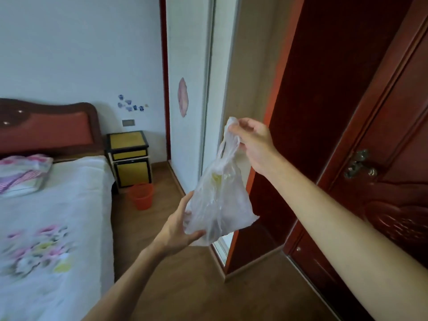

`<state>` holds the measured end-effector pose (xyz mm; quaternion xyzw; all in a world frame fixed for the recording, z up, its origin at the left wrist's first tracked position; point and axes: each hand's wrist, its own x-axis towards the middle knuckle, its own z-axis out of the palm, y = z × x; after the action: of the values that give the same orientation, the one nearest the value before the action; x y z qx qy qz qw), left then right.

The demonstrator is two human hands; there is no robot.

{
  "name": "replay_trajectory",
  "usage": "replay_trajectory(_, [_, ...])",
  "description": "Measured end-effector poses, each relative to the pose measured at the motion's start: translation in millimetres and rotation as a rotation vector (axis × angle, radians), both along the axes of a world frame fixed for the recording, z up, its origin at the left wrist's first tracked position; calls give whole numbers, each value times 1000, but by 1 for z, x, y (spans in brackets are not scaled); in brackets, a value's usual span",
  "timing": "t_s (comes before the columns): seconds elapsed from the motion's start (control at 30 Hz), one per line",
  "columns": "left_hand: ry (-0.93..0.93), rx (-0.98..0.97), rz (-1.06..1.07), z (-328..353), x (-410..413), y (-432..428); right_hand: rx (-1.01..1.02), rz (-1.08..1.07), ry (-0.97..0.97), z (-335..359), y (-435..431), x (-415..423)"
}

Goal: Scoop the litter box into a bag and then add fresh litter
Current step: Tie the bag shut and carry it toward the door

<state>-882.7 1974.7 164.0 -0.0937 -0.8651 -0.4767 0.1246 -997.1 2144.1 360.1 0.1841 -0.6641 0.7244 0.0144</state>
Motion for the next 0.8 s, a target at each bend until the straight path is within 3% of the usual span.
replay_trajectory(0.3, [25,-9,128,-15,-42,-100,-26,183,-76,-21,-118,-79])
replay_trajectory(0.8, [5,-4,258,-22,-141,-266,18,294,-44,-21,-313,-194])
